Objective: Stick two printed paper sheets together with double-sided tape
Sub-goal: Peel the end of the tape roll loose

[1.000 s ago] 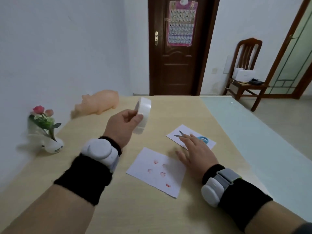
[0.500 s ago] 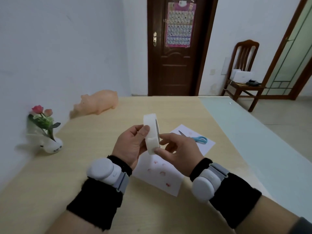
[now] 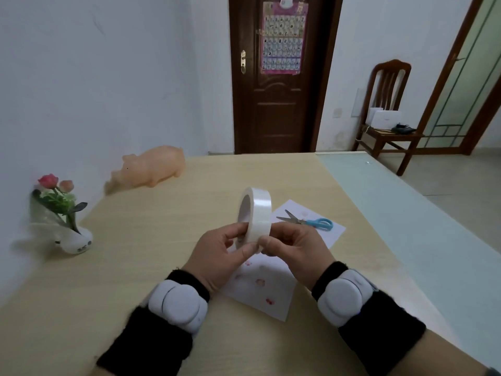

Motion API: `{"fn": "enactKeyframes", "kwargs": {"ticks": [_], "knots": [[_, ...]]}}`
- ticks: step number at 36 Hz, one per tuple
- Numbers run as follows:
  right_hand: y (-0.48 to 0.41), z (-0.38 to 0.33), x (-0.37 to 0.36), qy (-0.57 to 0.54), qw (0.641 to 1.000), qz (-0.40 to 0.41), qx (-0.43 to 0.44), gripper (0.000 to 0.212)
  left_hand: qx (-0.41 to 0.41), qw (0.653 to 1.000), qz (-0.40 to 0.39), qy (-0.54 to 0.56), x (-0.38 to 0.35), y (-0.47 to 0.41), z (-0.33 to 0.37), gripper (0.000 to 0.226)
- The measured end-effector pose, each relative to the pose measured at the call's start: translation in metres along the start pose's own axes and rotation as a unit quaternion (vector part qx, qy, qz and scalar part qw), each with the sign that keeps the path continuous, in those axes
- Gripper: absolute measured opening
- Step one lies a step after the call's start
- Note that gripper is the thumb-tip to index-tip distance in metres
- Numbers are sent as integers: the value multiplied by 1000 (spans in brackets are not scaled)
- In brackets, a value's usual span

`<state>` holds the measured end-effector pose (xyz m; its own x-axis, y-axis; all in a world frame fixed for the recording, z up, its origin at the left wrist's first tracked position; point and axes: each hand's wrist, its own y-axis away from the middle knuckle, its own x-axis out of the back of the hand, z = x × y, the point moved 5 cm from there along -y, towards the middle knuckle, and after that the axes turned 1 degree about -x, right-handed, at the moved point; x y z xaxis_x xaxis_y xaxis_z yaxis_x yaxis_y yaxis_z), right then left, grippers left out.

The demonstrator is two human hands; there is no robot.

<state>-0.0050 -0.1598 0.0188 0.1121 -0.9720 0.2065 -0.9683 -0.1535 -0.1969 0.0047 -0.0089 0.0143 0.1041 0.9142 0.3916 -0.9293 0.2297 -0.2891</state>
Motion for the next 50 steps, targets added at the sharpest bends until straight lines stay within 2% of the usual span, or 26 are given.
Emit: {"fn": "enactKeyframes", "kwargs": {"ticks": [6,12,19,26,39,50], "knots": [[0,8,14,-65,994,87,9,30,-25,997,63,-47,8,1,-8,33],[-4,3,17,-12,991,118,57,31,-41,993,73,-79,7,-1,-6,31],[-2,4,14,34,989,121,76,32,-45,992,61,-100,2,2,-10,31],[-1,13,11,82,985,122,85,23,-34,994,63,-88,-3,6,-14,30],[-5,5,13,88,982,131,100,19,-48,992,78,-83,-1,4,-3,26],[-4,4,14,71,985,132,87,18,-57,987,85,-125,0,4,-1,23]]}}
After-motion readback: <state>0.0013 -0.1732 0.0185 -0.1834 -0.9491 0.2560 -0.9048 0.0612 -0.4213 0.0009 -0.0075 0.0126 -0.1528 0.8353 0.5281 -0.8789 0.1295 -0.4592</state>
